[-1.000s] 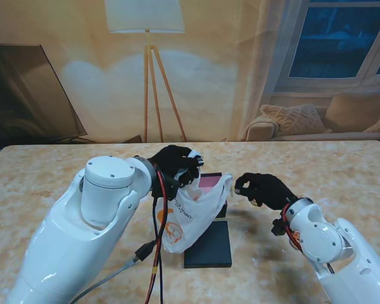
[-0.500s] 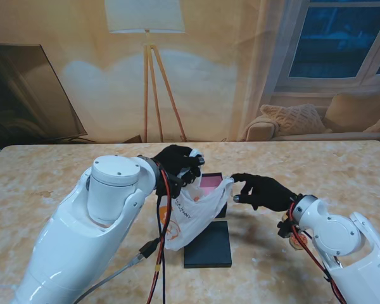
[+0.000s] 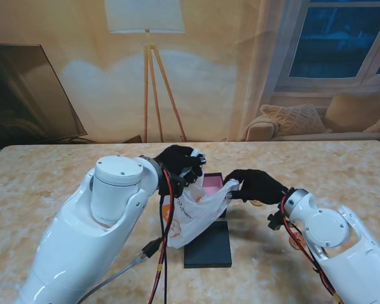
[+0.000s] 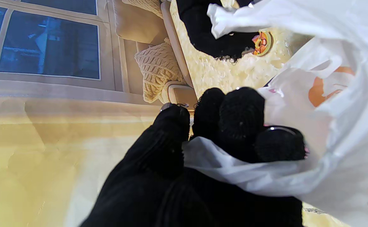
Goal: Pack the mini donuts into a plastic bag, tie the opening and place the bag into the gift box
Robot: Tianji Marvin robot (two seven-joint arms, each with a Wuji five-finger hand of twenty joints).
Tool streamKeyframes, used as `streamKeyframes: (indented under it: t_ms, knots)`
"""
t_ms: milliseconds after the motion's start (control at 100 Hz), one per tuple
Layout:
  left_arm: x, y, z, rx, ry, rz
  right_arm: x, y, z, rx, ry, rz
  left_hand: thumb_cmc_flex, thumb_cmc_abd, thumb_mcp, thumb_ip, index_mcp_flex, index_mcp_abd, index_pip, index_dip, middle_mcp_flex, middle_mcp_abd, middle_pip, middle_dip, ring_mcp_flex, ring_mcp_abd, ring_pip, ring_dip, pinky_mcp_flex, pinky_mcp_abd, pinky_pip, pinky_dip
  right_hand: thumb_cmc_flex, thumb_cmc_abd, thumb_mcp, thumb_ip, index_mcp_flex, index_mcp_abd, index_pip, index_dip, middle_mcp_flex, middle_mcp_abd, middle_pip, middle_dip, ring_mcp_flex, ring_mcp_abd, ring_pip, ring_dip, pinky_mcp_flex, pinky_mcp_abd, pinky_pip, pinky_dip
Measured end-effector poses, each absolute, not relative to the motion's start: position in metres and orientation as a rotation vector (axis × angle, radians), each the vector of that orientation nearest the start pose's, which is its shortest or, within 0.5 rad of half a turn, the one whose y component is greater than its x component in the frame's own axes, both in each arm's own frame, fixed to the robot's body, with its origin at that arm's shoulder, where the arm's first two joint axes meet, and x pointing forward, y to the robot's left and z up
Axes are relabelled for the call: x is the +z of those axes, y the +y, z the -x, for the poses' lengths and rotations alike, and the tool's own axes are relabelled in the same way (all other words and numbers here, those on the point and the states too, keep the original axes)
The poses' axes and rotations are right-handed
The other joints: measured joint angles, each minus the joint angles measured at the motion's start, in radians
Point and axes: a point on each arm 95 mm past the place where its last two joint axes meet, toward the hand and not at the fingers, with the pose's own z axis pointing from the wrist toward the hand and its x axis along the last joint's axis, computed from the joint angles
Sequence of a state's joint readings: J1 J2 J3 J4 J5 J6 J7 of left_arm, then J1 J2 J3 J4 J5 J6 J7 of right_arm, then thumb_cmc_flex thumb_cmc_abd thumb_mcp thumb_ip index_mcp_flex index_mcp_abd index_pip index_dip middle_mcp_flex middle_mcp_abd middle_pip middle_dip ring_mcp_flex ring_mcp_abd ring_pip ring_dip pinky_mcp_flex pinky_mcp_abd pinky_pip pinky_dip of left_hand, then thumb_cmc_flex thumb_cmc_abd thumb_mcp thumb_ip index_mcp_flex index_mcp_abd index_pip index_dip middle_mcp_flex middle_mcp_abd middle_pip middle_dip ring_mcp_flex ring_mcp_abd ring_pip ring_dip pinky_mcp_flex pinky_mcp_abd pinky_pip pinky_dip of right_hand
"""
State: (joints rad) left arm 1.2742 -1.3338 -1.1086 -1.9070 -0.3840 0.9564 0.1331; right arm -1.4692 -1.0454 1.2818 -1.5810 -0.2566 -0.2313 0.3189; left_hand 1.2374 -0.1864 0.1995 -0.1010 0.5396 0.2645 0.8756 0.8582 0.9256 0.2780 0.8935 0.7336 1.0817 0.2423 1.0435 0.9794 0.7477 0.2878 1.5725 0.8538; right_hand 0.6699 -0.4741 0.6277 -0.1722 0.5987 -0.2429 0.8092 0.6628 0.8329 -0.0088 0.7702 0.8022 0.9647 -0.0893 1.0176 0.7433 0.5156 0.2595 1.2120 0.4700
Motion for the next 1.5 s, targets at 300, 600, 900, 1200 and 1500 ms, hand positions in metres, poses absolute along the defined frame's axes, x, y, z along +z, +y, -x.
streamKeyframes:
  t_ms: [300,600,900,1200,1500]
  knots:
    - [-0.179,-0.126,-0.416,-1.713,0.752,2.772,-0.277,-0.011,-0.425,-2.234,-1.440,1.878,0.009,0.000,0.002,0.000,-0.012,-0.001,0.003,-0.011,-0.013,0.000,-0.016,-0.007,-0.022,0.004,-0.037,0.000,-0.028,0.000,-0.032,0.013,0.135,0.031,0.025,-0.022,0.052,-0.015,0.102,0.050,0.082,-0.024,0.006,0.033,0.044,-0.006,0.011,0.000,0.022,0.000,0.001,0.000]
    - [-0.172,-0.123,-0.414,-1.739,0.759,2.776,-0.255,-0.021,-0.426,-2.281,-1.450,1.840,0.009,-0.001,0.035,0.000,-0.013,-0.001,-0.001,-0.014,-0.036,0.002,-0.095,-0.031,-0.074,0.026,-0.128,-0.023,-0.084,0.012,-0.119,0.013,0.160,0.054,-0.006,-0.022,0.040,-0.002,0.102,0.063,0.096,-0.024,0.004,0.032,0.045,-0.005,0.003,-0.013,0.022,0.000,0.001,-0.001]
    - [-0.171,-0.123,-0.415,-1.799,0.708,2.826,-0.231,-0.031,-0.435,-2.371,-1.525,1.798,0.009,-0.017,0.048,0.000,-0.009,-0.049,-0.001,-0.027,-0.085,0.003,-0.222,0.026,-0.190,0.049,-0.246,-0.041,-0.234,0.024,-0.254,0.013,0.184,0.065,-0.049,-0.022,0.038,-0.002,0.092,0.075,0.112,-0.025,-0.023,0.001,0.045,-0.005,-0.065,-0.041,0.023,-0.012,-0.012,-0.019]
    - [-0.171,-0.115,-0.417,-1.841,0.769,2.883,-0.218,-0.039,-0.441,-2.416,-1.523,1.804,-0.056,-0.153,0.200,-0.018,0.152,-0.083,-0.069,-0.217,-0.040,0.001,-0.316,0.075,-0.265,0.084,-0.298,-0.042,-0.389,0.073,-0.336,0.044,0.195,0.066,-0.060,-0.022,0.038,-0.002,0.089,0.087,0.108,-0.025,-0.022,-0.008,0.056,-0.005,-0.089,-0.051,0.023,-0.019,-0.035,-0.035]
    - [-0.176,-0.111,-0.423,-1.899,0.970,2.683,-0.211,-0.044,-0.444,-2.425,-1.529,1.804,-0.167,-0.348,0.418,-0.069,0.290,-0.140,-0.074,-0.357,0.099,-0.047,-0.417,0.136,-0.330,0.091,-0.255,0.079,-0.483,0.071,-0.365,0.088,0.197,0.081,-0.070,-0.022,0.026,-0.002,0.087,0.107,0.108,-0.025,-0.022,-0.008,0.056,-0.005,-0.089,-0.051,0.023,-0.020,-0.047,-0.039]
